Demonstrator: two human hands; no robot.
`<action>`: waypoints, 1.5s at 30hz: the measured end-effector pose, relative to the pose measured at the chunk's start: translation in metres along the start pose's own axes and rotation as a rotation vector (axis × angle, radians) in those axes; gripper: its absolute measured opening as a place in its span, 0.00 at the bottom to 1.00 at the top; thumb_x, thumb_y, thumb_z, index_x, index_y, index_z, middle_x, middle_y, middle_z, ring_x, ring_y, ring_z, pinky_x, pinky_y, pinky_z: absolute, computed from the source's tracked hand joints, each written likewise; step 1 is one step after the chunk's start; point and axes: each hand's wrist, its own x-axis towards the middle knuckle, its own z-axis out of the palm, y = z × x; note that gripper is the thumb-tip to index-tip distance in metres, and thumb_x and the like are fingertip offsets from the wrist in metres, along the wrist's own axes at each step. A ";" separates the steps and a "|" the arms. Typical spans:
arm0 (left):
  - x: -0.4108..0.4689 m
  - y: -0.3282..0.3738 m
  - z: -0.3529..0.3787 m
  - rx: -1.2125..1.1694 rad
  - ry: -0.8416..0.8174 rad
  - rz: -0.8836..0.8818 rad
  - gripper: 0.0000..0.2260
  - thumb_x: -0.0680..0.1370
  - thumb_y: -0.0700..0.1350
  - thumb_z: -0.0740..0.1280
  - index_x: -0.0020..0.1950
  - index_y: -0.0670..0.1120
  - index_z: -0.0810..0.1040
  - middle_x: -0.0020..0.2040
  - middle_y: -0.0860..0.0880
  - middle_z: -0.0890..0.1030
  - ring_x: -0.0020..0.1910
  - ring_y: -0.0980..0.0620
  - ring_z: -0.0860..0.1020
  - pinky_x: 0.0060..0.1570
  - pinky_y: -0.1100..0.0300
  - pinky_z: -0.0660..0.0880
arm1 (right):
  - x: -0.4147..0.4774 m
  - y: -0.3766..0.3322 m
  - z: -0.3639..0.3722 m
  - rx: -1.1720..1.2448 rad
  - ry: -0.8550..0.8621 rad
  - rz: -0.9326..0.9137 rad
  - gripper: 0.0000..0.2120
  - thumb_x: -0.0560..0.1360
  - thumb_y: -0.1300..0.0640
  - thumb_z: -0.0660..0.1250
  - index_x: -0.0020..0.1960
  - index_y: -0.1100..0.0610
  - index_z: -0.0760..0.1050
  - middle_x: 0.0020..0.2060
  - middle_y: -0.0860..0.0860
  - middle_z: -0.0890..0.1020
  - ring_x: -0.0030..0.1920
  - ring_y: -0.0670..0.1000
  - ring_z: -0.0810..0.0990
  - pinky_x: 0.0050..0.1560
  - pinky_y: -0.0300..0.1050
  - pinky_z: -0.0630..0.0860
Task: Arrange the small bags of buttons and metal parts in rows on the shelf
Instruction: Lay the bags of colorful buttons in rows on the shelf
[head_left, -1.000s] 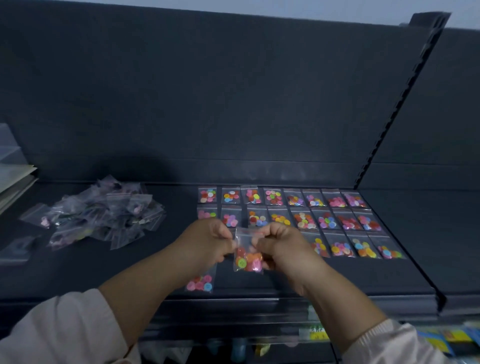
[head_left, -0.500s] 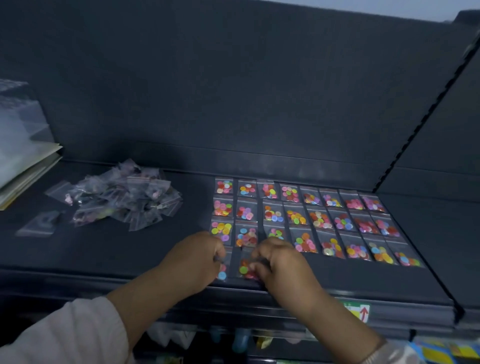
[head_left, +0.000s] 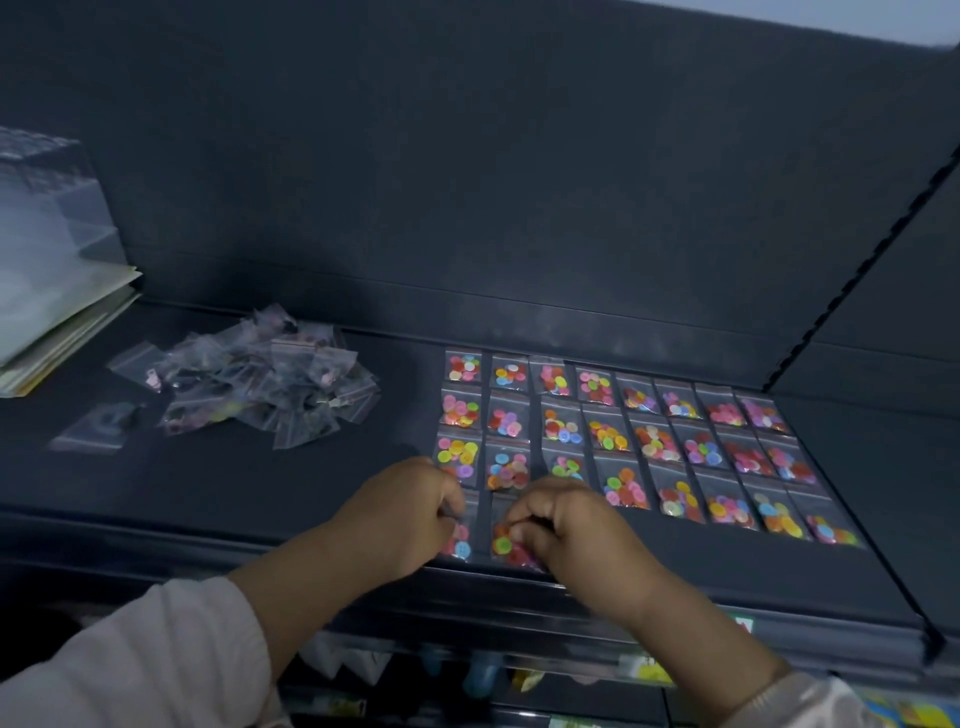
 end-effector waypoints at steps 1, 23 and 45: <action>0.000 -0.001 -0.003 -0.010 0.022 -0.006 0.04 0.76 0.43 0.67 0.48 0.47 0.82 0.45 0.54 0.74 0.41 0.58 0.76 0.43 0.67 0.72 | 0.004 -0.002 -0.002 0.008 0.019 0.011 0.05 0.75 0.59 0.67 0.44 0.52 0.80 0.43 0.45 0.78 0.44 0.42 0.76 0.47 0.36 0.74; 0.009 -0.168 -0.147 0.124 0.398 -0.301 0.11 0.75 0.43 0.66 0.57 0.47 0.80 0.54 0.45 0.78 0.52 0.46 0.77 0.49 0.59 0.69 | 0.208 -0.130 0.060 -0.181 -0.034 -0.147 0.10 0.77 0.56 0.63 0.57 0.55 0.77 0.55 0.52 0.76 0.58 0.54 0.72 0.58 0.41 0.70; 0.075 -0.249 -0.164 0.394 0.237 -0.110 0.13 0.80 0.53 0.55 0.41 0.49 0.73 0.45 0.50 0.79 0.48 0.48 0.75 0.50 0.56 0.66 | 0.269 -0.130 0.081 0.005 0.064 0.149 0.04 0.76 0.58 0.63 0.46 0.51 0.76 0.37 0.50 0.81 0.35 0.47 0.80 0.40 0.39 0.74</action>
